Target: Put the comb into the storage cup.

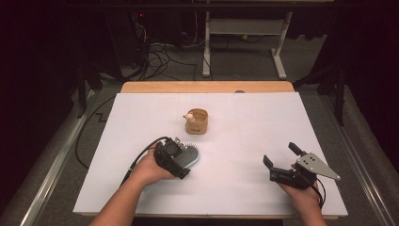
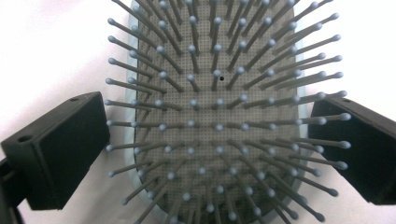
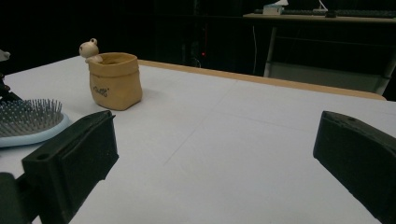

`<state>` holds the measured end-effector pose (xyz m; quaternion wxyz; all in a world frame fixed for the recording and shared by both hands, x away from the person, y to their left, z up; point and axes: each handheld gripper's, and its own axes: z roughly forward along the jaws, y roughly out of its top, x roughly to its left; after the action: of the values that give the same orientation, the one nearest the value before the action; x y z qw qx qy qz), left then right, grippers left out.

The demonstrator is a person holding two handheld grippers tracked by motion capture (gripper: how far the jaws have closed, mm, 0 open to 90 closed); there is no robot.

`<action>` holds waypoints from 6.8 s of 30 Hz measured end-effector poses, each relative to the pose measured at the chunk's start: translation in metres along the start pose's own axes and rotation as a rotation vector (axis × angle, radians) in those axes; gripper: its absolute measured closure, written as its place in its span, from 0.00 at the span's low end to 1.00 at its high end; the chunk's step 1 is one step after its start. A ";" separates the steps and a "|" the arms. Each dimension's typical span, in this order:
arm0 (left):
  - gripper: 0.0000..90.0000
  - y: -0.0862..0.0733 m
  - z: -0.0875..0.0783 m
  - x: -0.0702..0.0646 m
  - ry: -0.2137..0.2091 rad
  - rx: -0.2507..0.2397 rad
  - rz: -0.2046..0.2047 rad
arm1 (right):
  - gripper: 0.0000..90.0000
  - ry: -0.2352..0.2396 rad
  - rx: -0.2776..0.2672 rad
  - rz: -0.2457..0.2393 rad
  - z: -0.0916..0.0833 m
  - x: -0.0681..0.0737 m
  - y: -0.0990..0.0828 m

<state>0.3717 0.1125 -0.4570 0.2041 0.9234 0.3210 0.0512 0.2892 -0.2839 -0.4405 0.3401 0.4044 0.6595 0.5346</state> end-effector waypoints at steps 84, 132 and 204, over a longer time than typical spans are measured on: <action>0.23 -0.007 -0.030 -0.006 0.034 -0.157 0.003 | 0.00 0.001 -0.006 0.005 0.000 0.001 0.000; 0.23 -0.037 -0.063 -0.012 0.095 -0.696 -0.092 | 0.00 -0.004 -0.005 -0.013 0.000 0.003 0.000; 0.23 -0.028 -0.060 -0.042 0.124 -0.994 0.040 | 0.00 0.176 0.028 -0.002 0.043 0.063 0.040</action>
<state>0.3089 0.1278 -0.4121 0.5990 0.7157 0.2513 0.2566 0.3058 -0.2051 -0.4110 0.2756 0.3596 0.6949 0.5584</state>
